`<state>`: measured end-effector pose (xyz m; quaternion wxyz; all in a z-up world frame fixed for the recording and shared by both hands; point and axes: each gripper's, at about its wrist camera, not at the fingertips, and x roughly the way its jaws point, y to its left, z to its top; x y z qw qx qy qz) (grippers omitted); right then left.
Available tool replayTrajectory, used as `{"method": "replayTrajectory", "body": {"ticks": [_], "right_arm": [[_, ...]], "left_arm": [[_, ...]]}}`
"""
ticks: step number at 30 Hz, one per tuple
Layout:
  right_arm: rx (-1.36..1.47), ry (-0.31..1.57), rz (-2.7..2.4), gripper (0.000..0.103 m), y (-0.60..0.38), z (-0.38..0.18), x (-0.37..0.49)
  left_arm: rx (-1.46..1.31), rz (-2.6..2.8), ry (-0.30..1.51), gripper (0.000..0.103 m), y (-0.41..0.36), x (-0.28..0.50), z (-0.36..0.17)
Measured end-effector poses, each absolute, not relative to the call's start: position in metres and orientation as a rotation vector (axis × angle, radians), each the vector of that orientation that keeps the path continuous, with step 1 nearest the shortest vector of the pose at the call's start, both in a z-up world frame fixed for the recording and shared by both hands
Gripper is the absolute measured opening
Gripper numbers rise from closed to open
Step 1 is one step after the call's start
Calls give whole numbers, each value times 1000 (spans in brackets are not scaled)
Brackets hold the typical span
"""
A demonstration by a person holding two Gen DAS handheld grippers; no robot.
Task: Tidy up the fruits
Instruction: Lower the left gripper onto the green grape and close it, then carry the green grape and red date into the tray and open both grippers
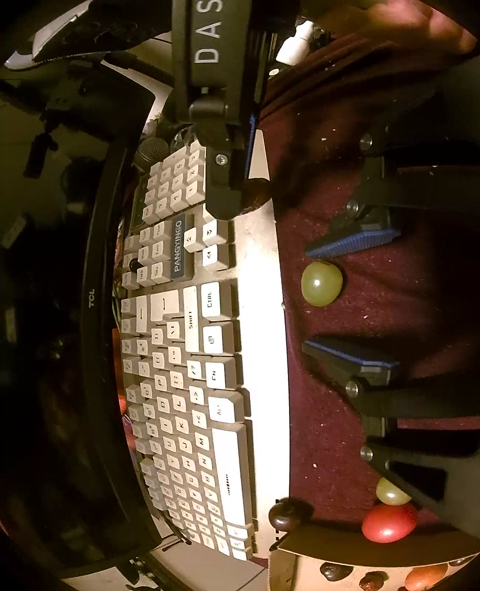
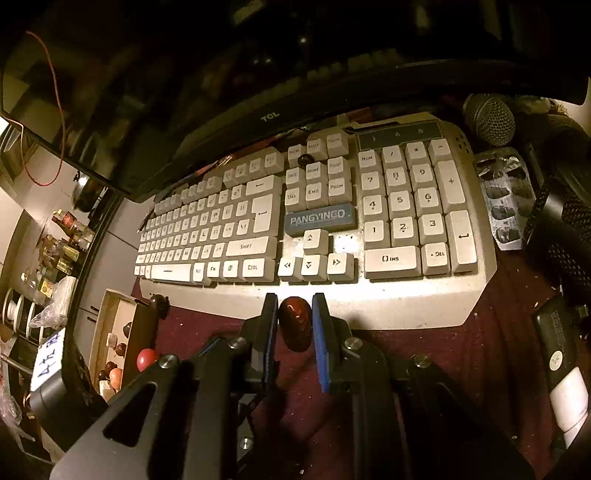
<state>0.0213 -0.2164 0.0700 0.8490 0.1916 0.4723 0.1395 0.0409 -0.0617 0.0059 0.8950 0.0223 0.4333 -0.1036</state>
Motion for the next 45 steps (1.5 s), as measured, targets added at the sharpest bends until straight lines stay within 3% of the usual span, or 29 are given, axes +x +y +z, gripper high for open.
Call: {"method": "replayTrajectory", "body": {"ticks": [6, 20, 35, 45], "right_arm": [[408, 999, 287, 20, -217, 67, 23], [382, 999, 300, 20, -209, 66, 21], [268, 941, 455, 20, -144, 81, -7], [234, 930, 522, 20, -96, 89, -37]], "left_arm": [[60, -243, 888, 22, -65, 40, 6], [31, -204, 845, 22, -45, 19, 21], [-22, -31, 723, 22, 73, -70, 86], [-38, 47, 702, 22, 105, -91, 87]]}}
